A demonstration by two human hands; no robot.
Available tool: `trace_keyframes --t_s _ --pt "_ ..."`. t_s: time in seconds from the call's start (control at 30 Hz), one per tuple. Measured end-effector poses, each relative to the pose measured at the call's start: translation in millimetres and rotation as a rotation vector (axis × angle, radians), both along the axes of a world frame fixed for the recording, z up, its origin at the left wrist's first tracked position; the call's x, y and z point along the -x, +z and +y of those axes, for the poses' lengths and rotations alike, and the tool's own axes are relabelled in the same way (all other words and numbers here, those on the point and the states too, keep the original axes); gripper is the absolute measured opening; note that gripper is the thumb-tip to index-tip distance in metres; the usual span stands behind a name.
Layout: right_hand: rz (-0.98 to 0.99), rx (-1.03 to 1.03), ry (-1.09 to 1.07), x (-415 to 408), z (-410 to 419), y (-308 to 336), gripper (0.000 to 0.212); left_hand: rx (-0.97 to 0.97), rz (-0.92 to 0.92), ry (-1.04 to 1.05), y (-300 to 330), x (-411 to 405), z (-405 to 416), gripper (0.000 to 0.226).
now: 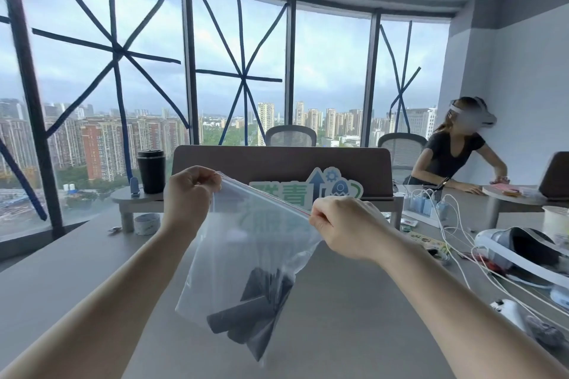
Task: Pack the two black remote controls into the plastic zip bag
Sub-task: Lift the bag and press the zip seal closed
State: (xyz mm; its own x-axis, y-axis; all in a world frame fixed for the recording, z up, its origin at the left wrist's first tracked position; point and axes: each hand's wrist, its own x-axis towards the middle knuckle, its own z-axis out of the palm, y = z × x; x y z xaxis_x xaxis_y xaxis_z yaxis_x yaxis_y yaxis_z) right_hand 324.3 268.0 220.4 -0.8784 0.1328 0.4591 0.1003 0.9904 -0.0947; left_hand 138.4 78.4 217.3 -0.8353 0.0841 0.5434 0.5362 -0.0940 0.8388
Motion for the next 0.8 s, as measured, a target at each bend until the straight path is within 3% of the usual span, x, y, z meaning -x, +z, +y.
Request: trace_keyframes --t_s 0.13,0.33,0.57,0.8 --pt "0.018 -0.031 -0.001 3 -5 4 0.040 -0.012 -0.005 0.004 -2 4 -12 0.028" --pt "0.142 -0.039 0.045 36 -19 11 0.044 -0.059 -0.045 0.033 -11 31 -37 0.028" --pt "0.188 0.241 0.059 195 -26 -1 0.046 0.043 -0.186 0.126 -30 131 -60 0.029" --pt "0.333 0.449 0.184 312 -80 -9 0.030 -0.070 -0.240 0.106 -24 227 -121 0.023"
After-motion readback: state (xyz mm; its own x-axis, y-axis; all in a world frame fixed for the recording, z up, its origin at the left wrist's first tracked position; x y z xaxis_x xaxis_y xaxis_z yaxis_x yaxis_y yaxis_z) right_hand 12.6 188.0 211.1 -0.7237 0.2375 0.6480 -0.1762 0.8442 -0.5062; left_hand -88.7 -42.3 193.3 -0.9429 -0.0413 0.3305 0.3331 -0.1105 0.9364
